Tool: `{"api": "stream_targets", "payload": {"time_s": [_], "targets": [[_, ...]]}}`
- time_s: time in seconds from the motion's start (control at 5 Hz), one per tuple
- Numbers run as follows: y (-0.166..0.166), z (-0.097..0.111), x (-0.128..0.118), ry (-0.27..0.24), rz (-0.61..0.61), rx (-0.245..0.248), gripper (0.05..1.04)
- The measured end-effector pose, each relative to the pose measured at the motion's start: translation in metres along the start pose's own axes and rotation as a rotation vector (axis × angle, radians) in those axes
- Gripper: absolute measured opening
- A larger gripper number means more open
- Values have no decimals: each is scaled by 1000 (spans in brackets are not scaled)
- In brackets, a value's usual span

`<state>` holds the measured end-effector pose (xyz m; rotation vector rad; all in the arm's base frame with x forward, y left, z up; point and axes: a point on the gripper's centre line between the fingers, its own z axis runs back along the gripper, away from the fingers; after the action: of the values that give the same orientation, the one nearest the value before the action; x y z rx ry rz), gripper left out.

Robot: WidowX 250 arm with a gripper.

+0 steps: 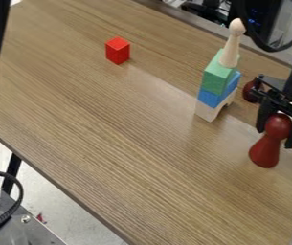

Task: Put the pawn on the red cube

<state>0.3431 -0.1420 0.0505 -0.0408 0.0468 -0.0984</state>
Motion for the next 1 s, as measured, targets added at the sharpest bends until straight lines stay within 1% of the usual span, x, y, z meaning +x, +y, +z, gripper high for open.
{"api": "stream_targets", "payload": {"time_s": [0.2,0.4,0.6,0.8,1.0], "targets": [[5,22,-2,17,9,-22,575],[1,64,3,-7,-6,-53,575],[6,103,6,-38,11,-114,575],[23,141,11,-107,59,-140,575],[50,173,20,-164,137,-179,575]]}}
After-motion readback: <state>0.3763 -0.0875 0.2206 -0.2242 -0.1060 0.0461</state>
